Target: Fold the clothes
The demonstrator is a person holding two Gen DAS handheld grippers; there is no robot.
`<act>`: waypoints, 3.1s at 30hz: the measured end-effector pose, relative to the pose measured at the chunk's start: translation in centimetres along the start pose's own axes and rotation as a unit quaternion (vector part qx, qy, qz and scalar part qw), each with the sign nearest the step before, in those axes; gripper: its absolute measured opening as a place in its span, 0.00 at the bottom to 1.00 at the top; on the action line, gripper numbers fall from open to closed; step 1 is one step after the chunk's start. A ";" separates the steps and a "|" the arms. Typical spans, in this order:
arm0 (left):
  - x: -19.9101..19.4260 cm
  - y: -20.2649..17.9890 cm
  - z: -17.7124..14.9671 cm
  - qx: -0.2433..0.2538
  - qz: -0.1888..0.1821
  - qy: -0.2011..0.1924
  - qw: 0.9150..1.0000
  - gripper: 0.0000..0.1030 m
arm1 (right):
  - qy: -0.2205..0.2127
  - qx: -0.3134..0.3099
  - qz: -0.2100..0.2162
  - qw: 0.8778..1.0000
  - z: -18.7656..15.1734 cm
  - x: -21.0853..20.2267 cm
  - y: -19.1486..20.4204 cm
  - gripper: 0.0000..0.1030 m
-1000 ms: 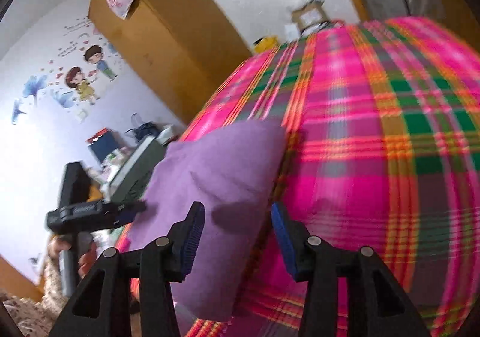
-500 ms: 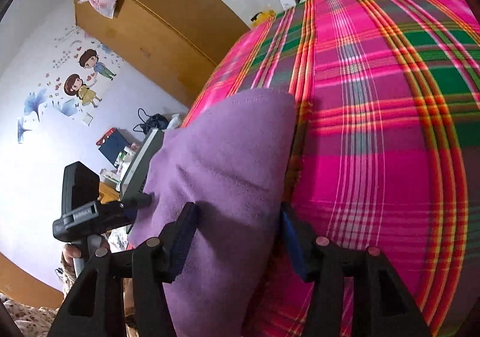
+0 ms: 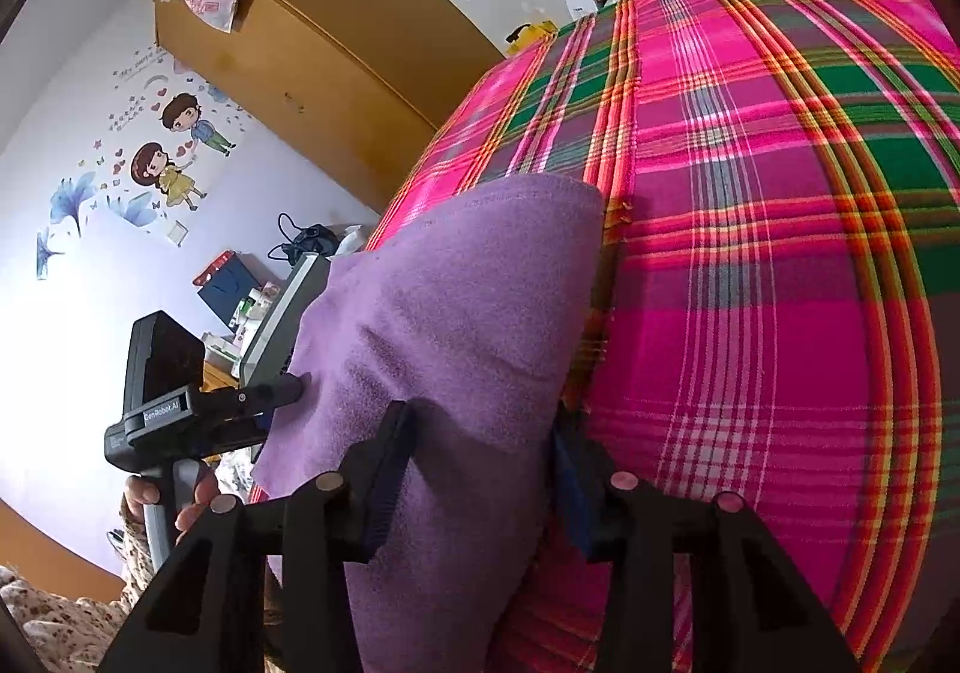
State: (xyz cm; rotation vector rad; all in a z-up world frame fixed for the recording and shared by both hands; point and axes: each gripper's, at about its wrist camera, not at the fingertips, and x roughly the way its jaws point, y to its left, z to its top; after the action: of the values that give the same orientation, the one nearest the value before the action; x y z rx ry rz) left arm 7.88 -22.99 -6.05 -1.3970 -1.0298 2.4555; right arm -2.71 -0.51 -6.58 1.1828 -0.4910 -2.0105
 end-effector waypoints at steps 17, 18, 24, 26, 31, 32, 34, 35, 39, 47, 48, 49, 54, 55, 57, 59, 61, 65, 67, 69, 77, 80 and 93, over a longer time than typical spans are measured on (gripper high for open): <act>0.0 -2.2 1.4 0.025 -0.028 -0.030 0.999 0.28 | -0.024 -0.043 0.012 0.999 0.5 -1.2 2.0 0.15; -0.2 -2.0 1.7 0.026 -0.030 -0.035 0.999 0.28 | -0.027 -0.045 0.014 0.999 0.6 -1.3 2.2 0.15; -1.2 -3.0 4.3 0.045 -0.026 -0.063 0.997 0.28 | -0.048 -0.088 0.011 0.995 3.1 -1.7 4.2 0.14; -1.5 -3.6 5.1 0.057 -0.020 -0.075 0.995 0.28 | -0.055 -0.104 0.008 0.993 4.0 -1.6 5.0 0.14; -2.3 -3.6 8.0 0.063 -0.012 -0.105 0.992 0.28 | -0.066 -0.128 -0.001 0.990 7.4 0.1 5.9 0.14; -2.2 -3.5 8.7 0.063 -0.009 -0.110 0.992 0.28 | -0.068 -0.131 -0.004 0.989 8.1 0.5 5.9 0.14; -1.9 -3.4 10.0 0.071 -0.001 -0.117 0.991 0.28 | -0.073 -0.136 -0.008 0.988 9.6 1.4 6.0 0.14; -1.7 -3.3 10.6 0.072 0.003 -0.117 0.990 0.28 | -0.073 -0.141 -0.012 0.987 10.1 1.9 6.1 0.14; 0.5 -1.3 12.1 0.064 0.030 -0.101 0.992 0.28 | -0.049 -0.132 -0.027 0.990 11.3 4.7 4.3 0.14; 2.6 1.7 11.4 0.053 0.040 -0.066 0.996 0.35 | -0.023 -0.115 -0.060 0.991 10.5 6.6 1.5 0.28; 2.7 1.8 11.1 0.053 0.045 -0.064 0.996 0.41 | -0.026 -0.118 -0.073 0.990 10.5 6.5 1.5 0.32; 2.7 2.0 10.9 0.051 0.051 -0.064 0.995 0.44 | -0.023 -0.117 -0.089 0.989 10.3 6.4 1.5 0.39; 1.4 1.3 9.8 0.049 0.080 -0.084 0.992 0.44 | -0.045 -0.114 -0.124 0.985 9.1 4.6 2.2 0.41; 0.9 1.0 9.6 0.050 0.089 -0.091 0.991 0.44 | -0.052 -0.121 -0.134 0.982 8.8 4.2 2.6 0.41; -0.2 0.3 9.0 0.053 0.100 -0.114 0.987 0.43 | -0.067 -0.139 -0.126 0.980 8.1 3.3 3.6 0.41; -1.1 -0.8 8.4 0.064 0.099 -0.136 0.984 0.43 | -0.080 -0.163 -0.116 0.977 7.3 2.7 5.0 0.41; -1.5 -1.9 7.8 0.077 0.090 -0.150 0.982 0.50 | -0.084 -0.194 -0.120 0.970 6.4 2.8 6.5 0.41; 0.6 -2.5 6.8 0.085 0.080 -0.120 0.986 0.56 | -0.062 -0.228 -0.123 0.964 4.9 4.5 8.6 0.40; 1.2 -2.5 6.4 0.090 0.091 -0.116 0.985 0.56 | -0.046 -0.234 -0.149 0.960 3.9 5.7 8.6 0.41; 1.9 -2.4 5.9 0.095 0.102 -0.112 0.984 0.56 | -0.038 -0.226 -0.165 0.959 3.3 6.3 8.1 0.41; 2.0 -2.6 4.8 0.113 0.167 -0.092 0.975 0.56 | -0.038 -0.194 -0.189 0.962 2.8 5.7 8.5 0.41; 1.7 -3.5 3.3 0.121 0.186 -0.093 0.971 0.57 | -0.024 -0.172 -0.198 0.965 2.1 5.2 9.1 0.41; 2.7 -6.3 -1.3 0.156 0.270 -0.061 0.948 0.72 | 0.084 -0.107 -0.257 0.957 -1.0 6.9 9.4 0.41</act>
State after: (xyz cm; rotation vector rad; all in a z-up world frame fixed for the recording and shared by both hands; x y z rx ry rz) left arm 6.07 -16.41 -4.46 -1.5883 -0.2570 2.9400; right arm -0.08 -11.86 -5.07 1.4297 0.1392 -2.2876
